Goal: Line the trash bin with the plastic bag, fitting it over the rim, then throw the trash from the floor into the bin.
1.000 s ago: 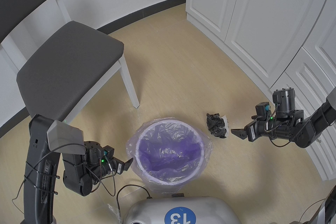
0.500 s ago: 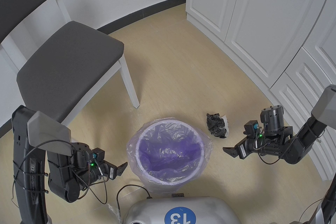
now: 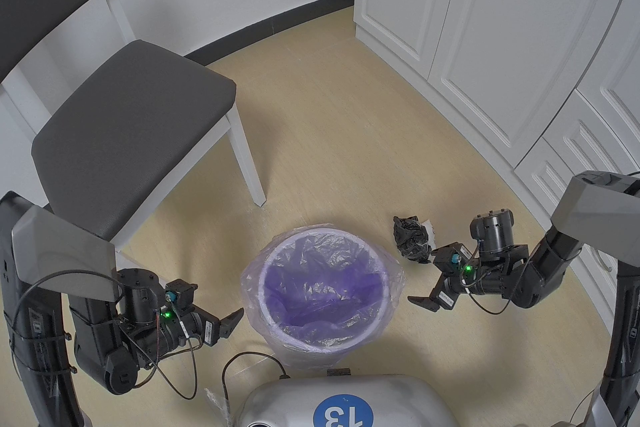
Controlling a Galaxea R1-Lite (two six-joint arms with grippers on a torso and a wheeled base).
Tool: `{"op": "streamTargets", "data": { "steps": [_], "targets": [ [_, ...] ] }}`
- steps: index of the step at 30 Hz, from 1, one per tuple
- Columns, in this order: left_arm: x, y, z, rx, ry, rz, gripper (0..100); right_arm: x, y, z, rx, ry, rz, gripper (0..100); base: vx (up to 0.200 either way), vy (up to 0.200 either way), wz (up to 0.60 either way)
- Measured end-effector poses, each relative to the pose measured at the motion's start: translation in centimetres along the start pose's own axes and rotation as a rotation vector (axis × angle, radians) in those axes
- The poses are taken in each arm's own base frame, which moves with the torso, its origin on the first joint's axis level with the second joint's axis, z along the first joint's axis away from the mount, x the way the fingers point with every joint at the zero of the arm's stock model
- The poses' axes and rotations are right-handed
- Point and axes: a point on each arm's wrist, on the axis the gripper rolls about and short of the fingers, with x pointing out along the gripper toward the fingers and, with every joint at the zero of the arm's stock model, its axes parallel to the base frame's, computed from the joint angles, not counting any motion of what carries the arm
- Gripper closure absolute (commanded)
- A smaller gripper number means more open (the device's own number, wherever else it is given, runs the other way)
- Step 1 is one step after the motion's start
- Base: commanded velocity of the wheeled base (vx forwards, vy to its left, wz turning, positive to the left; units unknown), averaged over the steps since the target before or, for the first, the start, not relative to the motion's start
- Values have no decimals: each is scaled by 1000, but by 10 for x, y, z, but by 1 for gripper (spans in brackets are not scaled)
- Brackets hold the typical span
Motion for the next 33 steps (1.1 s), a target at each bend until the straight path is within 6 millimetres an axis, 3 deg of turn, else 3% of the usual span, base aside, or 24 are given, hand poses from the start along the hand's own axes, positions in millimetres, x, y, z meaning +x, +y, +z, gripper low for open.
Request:
{"op": "streamTargets", "data": {
  "steps": [11,12,23,33],
  "targets": [
    [-26,-6,3,1,6,-15,0,39,-13,1,-18,26,82,0,0,0,0],
    [-27,-7,3,0,3,-15,0,42,-13,2,-17,27,90,100,0,0,0],
    [-32,-8,7,0,-15,-18,0,58,-21,0,-2,21,139,100,0,0,0],
    [-34,-9,11,6,-31,-16,0,70,-43,18,-2,2,137,100,0,0,0]
  ]
}}
